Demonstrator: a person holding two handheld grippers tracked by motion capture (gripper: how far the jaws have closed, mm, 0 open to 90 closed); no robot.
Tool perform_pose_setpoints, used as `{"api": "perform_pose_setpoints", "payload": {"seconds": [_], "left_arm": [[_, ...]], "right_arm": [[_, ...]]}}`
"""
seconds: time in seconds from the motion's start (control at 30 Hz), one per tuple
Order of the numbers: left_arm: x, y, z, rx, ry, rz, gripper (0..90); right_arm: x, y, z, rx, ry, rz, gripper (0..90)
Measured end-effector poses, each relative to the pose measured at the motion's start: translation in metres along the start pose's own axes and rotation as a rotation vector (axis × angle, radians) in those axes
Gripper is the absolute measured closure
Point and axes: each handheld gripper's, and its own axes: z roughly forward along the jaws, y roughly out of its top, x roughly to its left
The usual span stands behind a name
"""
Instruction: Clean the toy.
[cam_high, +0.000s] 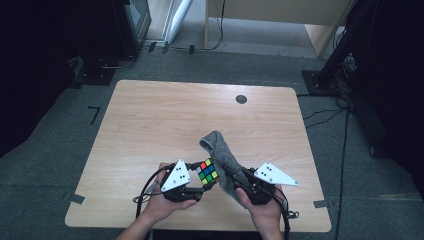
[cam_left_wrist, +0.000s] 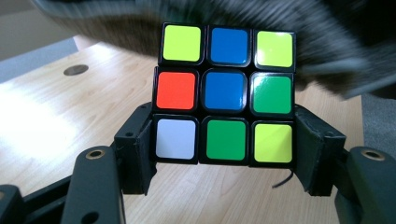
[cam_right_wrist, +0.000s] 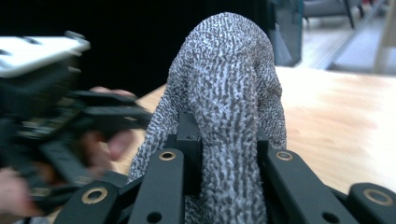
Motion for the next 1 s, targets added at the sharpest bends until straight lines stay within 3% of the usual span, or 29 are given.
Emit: {"api": "perform_pose_setpoints", "payload": {"seconds": [0.1,0.23,0.3,0.37,0.47,0.53,0.6,0.67,0.77,0.9,0.93,1.0], "left_arm": [[0.002,-0.002,0.0,-0.004,-0.01,-0.015,34.6],[0.003,-0.004,0.001,0.004,-0.001,-0.016,34.6],[0.004,-0.003,0.0,-0.003,-0.007,-0.025,34.6],[0.003,-0.003,-0.001,-0.005,0.006,-0.017,34.6],[0.004,-0.003,-0.002,-0.009,-0.001,-0.02,34.6],[0.004,-0.004,-0.002,-0.013,-0.012,-0.029,34.6],[0.006,-0.004,-0.002,-0.012,-0.032,-0.049,34.6],[0.007,-0.004,-0.001,-0.007,-0.037,-0.062,34.6],[0.006,-0.003,-0.001,-0.002,-0.025,-0.053,34.7],[0.005,-0.003,-0.003,-0.01,-0.015,-0.05,34.6],[0.005,-0.003,-0.003,-0.012,-0.016,-0.051,34.6],[0.006,-0.003,-0.003,-0.018,-0.012,-0.056,34.6]], "right_arm": [[-0.008,-0.003,0.001,0.012,0.003,0.056,76.3],[0.01,0.004,-0.002,-0.012,0.038,-0.021,76.1],[0.016,0.005,-0.002,-0.025,0.034,-0.054,75.9],[0.01,0.003,0.0,-0.024,0.036,-0.03,75.7],[-0.002,-0.003,0.004,0.017,-0.032,-0.008,75.7],[-0.004,-0.005,0.003,0.019,-0.026,0.022,75.8],[0.006,0.0,0.0,-0.001,-0.017,-0.041,75.7],[0.015,0.006,-0.003,-0.026,0.037,-0.068,75.4],[0.019,0.007,-0.003,-0.023,0.041,-0.096,75.1],[0.001,-0.001,0.001,0.019,-0.018,-0.048,75.1],[-0.003,-0.001,0.001,0.024,-0.01,-0.019,75.1],[0.0,0.001,-0.001,0.017,0.004,-0.026,75.1]]}}
